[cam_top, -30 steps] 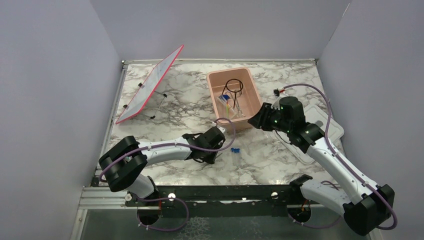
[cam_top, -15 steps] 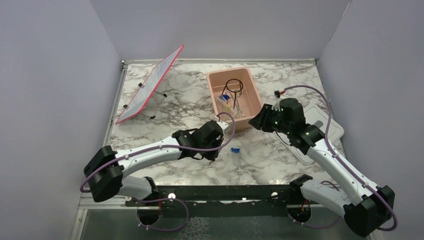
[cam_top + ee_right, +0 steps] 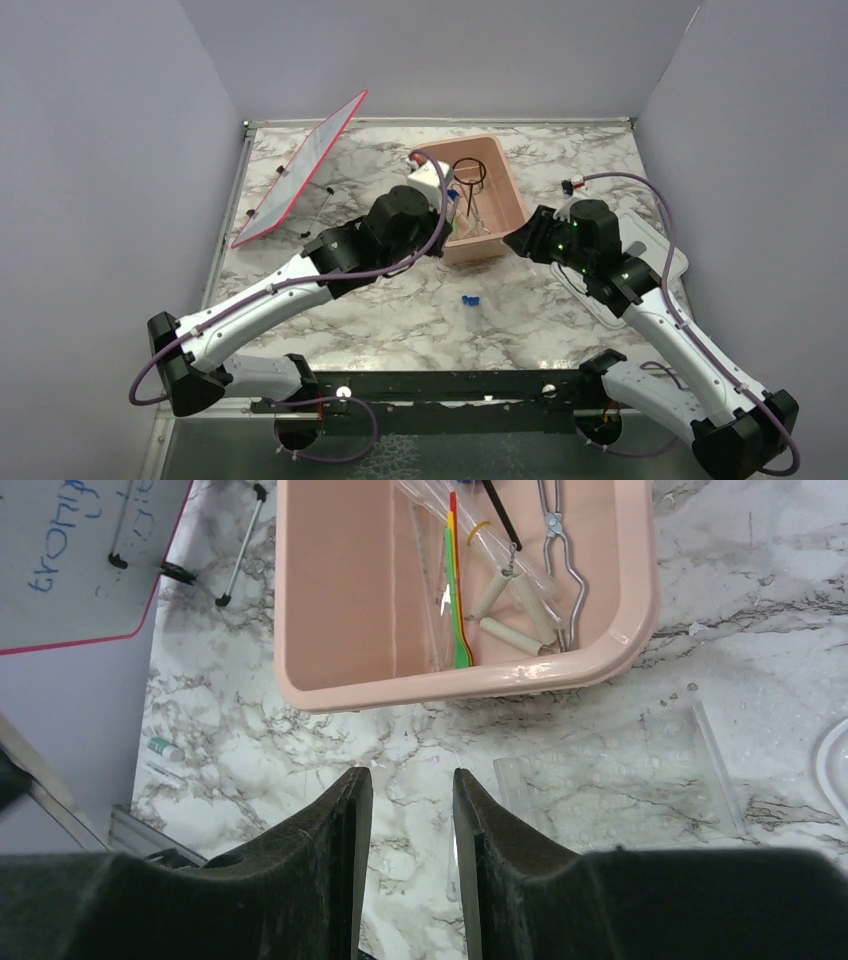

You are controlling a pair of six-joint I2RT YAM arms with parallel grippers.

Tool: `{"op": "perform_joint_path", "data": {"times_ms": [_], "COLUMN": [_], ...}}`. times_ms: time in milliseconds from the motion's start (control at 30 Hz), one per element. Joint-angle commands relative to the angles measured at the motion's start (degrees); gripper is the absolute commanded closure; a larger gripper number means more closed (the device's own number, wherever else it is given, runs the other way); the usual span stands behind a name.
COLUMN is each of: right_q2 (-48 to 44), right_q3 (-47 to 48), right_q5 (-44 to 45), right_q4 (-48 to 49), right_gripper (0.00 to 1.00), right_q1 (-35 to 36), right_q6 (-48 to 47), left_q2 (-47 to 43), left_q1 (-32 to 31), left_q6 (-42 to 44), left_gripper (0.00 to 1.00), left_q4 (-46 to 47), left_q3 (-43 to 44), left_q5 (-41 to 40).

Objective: Organize the chemistry lab equipment

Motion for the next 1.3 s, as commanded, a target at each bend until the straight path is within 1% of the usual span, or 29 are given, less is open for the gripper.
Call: {"op": "perform_joint_path", "data": {"times_ms": [0,100,233,333,400,433,567,667,767,1000,1133,1267], "right_q2": [-3.0,-4.3,-4.8,-4.3,-3.8,-3.7,-3.8,-3.9,-3.8,-2.3,-2.5,-2.4], "right_q3": [0.7,0.4,0.1,-0.3,-0.7,-1.0,-2.7,-3.7,-4.2,-4.7,-5.0,-5.1], "right_q5": [2.6,2.9,2.5,2.3,2.0,1.8,1.4,1.6,0.9,0.5,0.6,0.6], "right_q4": [0.2,-0.5,-0.6,-0.5,-0.6,-0.5,-0.2,0.1,0.5,1.4,1.2,1.1], "right_gripper": [0.61,0.6,0.6,0.6,0.6,0.6,0.6,0.6,0.6,0.6,0.6,0.6], "right_q1": [0.2,0.2,0.2,0.2,0.3,0.2,0.2,0.2,0.2,0.2,0.2,0.2], "right_q6": [1.1,1.4,2.1,2.5,2.8,3.0,3.8,4.0,4.1,4.1,4.1,4.0], "left_q2": [5.7,10.6,16.6,22.3,26.6,29.2,36.9,42.0,44.2,47.3,48.0,47.4], "left_q1": [2.6,5.5,9.4,9.8,10.4,11.0,12.5,14.1,15.2,16.1,16.3,16.3], "left_q6": [-2.1,-5.4,-11.6,-13.4,-15.2,-15.9,-17.4,-16.8,-16.4,-15.7,-15.0,-14.3], "left_gripper": [1.0,1.0,1.0,1.0,1.0,1.0,1.0,1.0,1.0,0.99,0.94,0.86], "left_q4": [5.2,6.1,7.6,8.9,8.1,7.9,6.5,3.8,2.6,2.5,2.4,2.4], "left_q3": [8.5,12.8,16.3,18.3,19.6,20.0,23.2,25.4,25.3,25.5,25.6,26.0], "left_q5": [-11.1,-10.1,-9.2,-14.0,-17.9,-18.4,-17.9,-13.9,-12.5,-12.8,-12.9,-12.8]}}
